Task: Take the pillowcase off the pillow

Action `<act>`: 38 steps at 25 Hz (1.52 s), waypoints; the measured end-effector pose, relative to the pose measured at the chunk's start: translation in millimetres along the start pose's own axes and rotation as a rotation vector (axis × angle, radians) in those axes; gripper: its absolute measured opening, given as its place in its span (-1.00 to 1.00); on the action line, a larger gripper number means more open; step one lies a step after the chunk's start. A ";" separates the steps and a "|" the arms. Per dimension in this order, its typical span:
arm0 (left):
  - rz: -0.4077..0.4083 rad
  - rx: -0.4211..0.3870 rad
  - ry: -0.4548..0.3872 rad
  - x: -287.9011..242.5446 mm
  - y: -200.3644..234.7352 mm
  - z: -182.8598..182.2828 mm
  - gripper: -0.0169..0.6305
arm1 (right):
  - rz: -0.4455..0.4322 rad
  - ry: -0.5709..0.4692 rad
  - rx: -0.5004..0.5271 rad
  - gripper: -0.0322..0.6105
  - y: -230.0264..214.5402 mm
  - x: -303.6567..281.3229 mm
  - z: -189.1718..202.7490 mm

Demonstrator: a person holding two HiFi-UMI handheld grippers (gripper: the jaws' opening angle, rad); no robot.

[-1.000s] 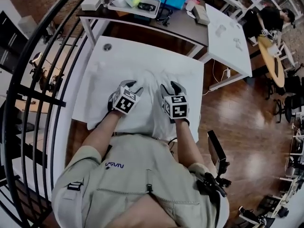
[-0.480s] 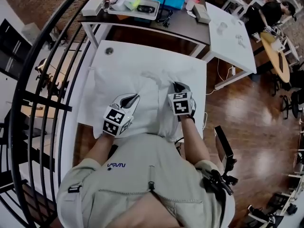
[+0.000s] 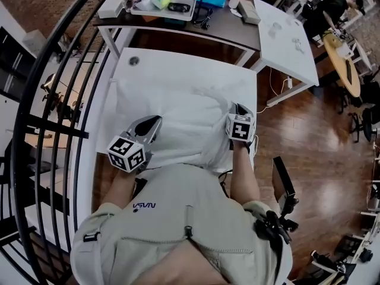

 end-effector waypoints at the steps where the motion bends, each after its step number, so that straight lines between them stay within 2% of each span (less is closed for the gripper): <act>1: -0.006 0.014 0.002 -2.9 4.7 3.9 -0.90 | -0.001 0.005 -0.017 -0.87 -0.2 -2.9 3.9; 5: -0.039 0.037 0.014 -20.7 23.4 16.0 -0.90 | -0.003 -0.002 -0.002 -0.87 6.4 -8.4 5.0; 10: -0.069 -0.034 0.049 -35.9 27.9 16.0 -0.87 | -0.100 -0.052 -0.020 -0.83 15.2 -5.0 5.3; 13: -0.082 -0.074 0.056 -39.7 24.9 15.7 -0.84 | -0.130 -0.111 -0.038 -0.67 20.6 9.2 5.0; 17: -0.085 -0.149 0.064 -37.7 15.1 14.1 -0.82 | -0.130 -0.149 -0.065 -0.61 31.1 31.2 12.1; 21: -0.107 -0.281 0.061 -30.2 -5.7 2.5 -0.66 | -0.107 -0.167 -0.081 -0.60 38.8 56.0 22.9; 24: -0.077 -0.333 0.063 -16.4 -25.1 -0.4 -0.62 | -0.085 -0.162 -0.098 -0.61 48.4 77.2 39.2; 27: -0.011 -0.354 0.072 -6.1 -42.8 7.4 -0.57 | -0.059 -0.145 -0.115 -0.60 61.2 96.0 57.6; 32: 0.113 -0.425 0.147 -8.8 -67.0 28.4 -0.49 | -0.029 -0.143 -0.136 -0.60 78.8 121.5 78.3; 35: 0.126 -0.475 0.176 -8.2 -75.7 34.5 -0.42 | -0.045 -0.163 -0.132 -0.61 88.3 127.3 86.7; 38: 0.103 -0.479 0.216 -1.8 -89.2 53.4 -0.37 | -0.087 -0.162 -0.134 -0.60 97.6 132.9 107.8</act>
Point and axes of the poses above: the fingertips, and each gripper's own axes: x backward along the fingers, y to its left, z out of its underside, the point moved 5 cm from there along x, backward along the fingers, and after that the axes turned 11 degrees about y, right-handed, at the moved point
